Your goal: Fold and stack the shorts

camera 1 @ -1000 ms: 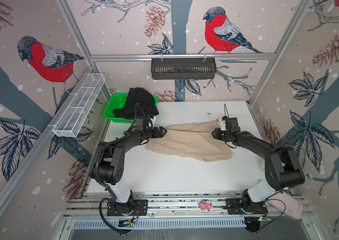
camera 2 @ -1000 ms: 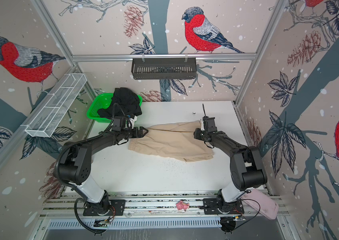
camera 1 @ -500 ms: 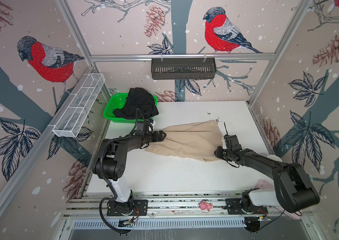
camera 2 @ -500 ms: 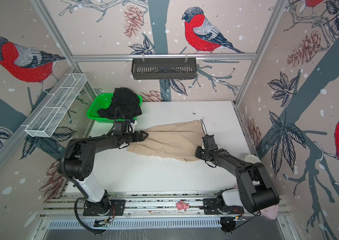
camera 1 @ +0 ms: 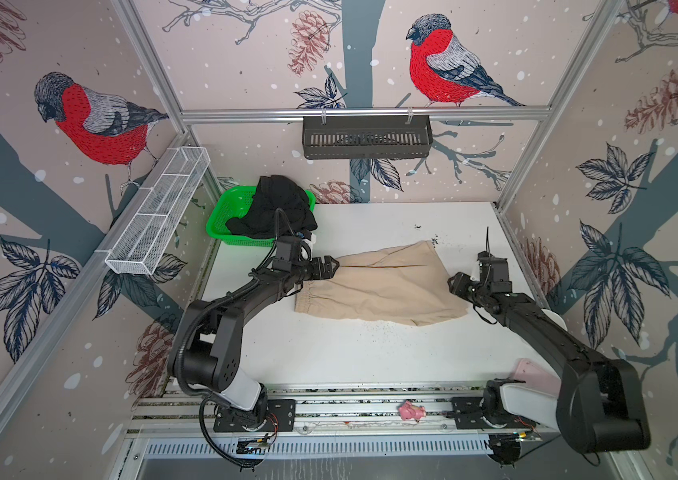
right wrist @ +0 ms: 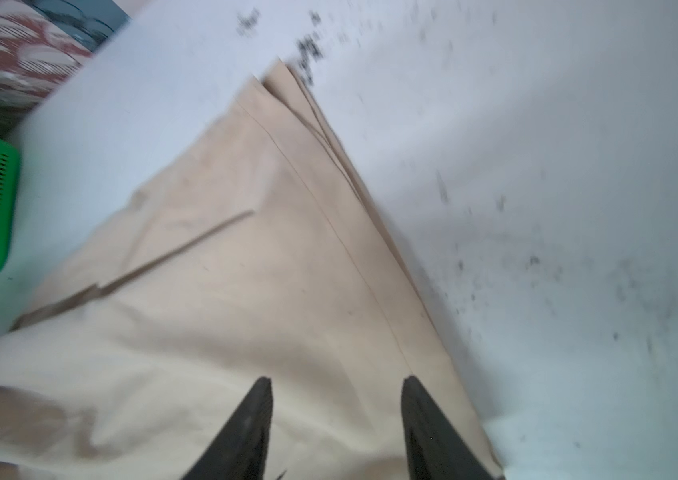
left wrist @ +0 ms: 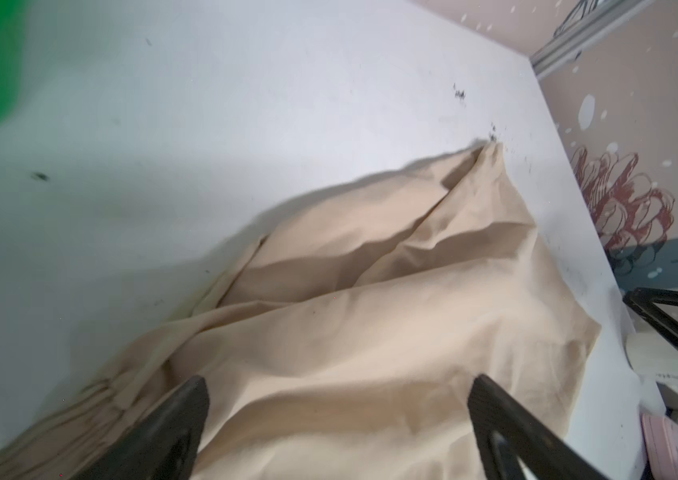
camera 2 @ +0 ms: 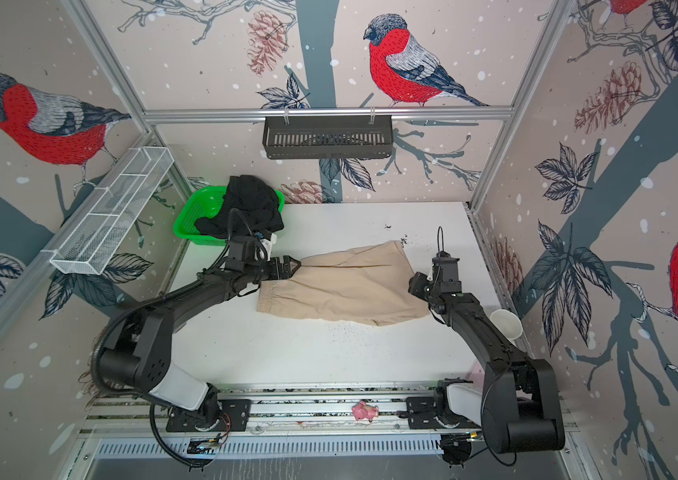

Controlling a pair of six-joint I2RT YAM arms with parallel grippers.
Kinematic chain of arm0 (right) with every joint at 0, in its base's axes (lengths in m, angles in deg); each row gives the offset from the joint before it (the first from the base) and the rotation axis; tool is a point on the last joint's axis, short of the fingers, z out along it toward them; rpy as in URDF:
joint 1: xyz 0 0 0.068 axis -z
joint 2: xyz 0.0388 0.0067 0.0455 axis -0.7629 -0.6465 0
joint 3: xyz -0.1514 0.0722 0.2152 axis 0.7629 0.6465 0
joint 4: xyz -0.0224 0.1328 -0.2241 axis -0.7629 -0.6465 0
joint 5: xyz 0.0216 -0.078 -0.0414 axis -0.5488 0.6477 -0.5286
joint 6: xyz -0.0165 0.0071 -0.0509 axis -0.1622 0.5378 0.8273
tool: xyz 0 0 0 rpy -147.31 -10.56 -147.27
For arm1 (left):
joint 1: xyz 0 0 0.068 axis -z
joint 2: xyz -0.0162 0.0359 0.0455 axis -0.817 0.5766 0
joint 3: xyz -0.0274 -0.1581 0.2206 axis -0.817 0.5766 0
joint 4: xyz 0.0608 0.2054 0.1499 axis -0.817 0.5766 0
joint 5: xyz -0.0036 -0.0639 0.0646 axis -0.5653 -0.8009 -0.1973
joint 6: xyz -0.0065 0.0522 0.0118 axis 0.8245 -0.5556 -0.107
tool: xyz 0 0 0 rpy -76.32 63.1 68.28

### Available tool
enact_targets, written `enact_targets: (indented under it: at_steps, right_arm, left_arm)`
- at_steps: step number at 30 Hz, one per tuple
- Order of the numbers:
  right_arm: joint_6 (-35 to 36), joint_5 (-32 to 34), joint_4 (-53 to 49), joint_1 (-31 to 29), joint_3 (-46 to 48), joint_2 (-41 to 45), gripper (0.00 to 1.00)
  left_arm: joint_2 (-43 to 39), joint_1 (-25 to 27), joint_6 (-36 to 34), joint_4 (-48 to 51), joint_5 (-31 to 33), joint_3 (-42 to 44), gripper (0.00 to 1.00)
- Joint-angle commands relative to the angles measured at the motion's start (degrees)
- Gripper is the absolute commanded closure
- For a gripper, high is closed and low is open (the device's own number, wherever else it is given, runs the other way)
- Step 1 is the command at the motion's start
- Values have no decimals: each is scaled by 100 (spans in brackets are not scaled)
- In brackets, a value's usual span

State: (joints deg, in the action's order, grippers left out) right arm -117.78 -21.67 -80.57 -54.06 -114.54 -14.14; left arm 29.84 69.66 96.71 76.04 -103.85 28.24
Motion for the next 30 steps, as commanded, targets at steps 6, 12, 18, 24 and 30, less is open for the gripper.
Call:
enact_targets:
  at_steps: [6,12,18,24,30]
  right_arm:
    - [1377,762,325,-1684,-1009,-3,33]
    - [2052,1268,348,-3551,-2120,-1276,25]
    - [2017,1180,339,-4514,-2969,-2921,21]
    - [1695,605,753,-4700,-2974,-3889,20]
    - [1748,333,750,-4523,-2515,-4039,20]
  left_arm:
    - [-1749,-197,201,1344,2023,-342,2]
    - [-2893,-468,389,2158,1694,-510,2]
    - [-3196,-468,176,2390,1294,-241,2]
    - [-3399,-477,217,2505,1237,3,2]
    - [-3445,-477,262,2492,1253,85,2]
